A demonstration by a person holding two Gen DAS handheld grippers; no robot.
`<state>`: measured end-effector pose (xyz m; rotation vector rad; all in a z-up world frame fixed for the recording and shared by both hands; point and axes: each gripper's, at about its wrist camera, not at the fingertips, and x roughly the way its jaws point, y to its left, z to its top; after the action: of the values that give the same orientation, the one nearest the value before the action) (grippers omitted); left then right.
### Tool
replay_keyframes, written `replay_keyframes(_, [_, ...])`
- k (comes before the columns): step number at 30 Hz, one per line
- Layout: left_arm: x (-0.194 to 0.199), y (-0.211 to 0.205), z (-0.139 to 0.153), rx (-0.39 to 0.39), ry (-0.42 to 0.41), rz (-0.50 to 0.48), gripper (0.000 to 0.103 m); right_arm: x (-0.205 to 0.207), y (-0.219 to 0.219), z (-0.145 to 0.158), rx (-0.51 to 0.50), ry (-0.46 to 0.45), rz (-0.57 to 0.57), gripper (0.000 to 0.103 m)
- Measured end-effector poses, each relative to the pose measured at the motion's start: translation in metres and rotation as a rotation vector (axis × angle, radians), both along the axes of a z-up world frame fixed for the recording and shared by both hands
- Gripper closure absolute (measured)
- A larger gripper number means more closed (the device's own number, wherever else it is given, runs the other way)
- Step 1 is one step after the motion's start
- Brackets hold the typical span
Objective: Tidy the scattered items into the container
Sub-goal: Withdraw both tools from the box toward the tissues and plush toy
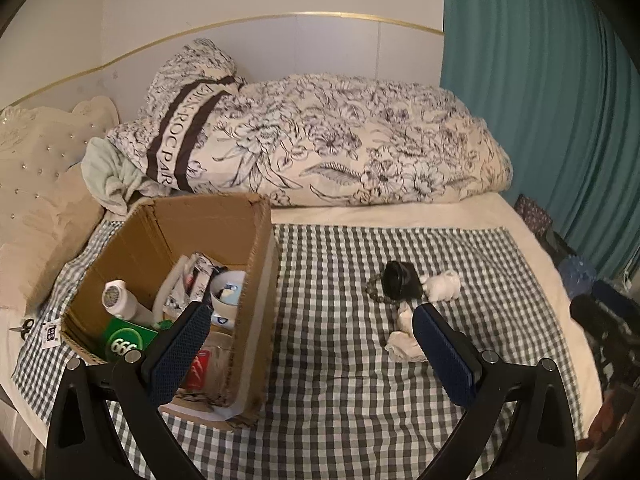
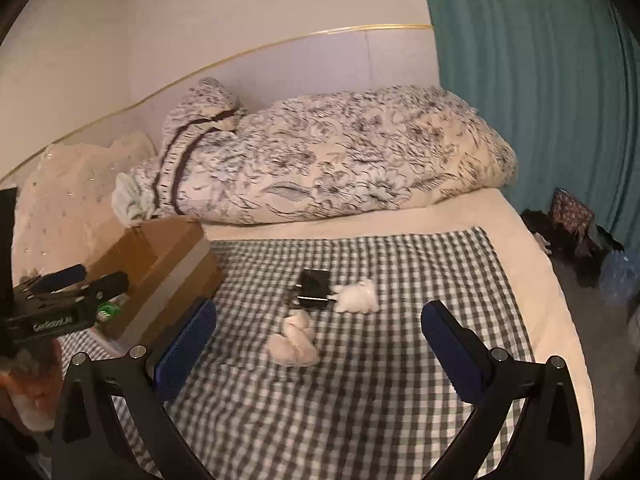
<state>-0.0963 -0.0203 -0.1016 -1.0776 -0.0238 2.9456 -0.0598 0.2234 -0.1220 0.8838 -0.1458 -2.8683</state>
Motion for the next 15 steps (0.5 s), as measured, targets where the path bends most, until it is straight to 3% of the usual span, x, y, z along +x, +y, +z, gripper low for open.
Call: replay_keyframes(15, [-0.049,0.041,-0.068,-0.017,-0.111,-0.056,0.0,-0.066,0.005,-0.059,0.094,-0.147,0.01,0.0])
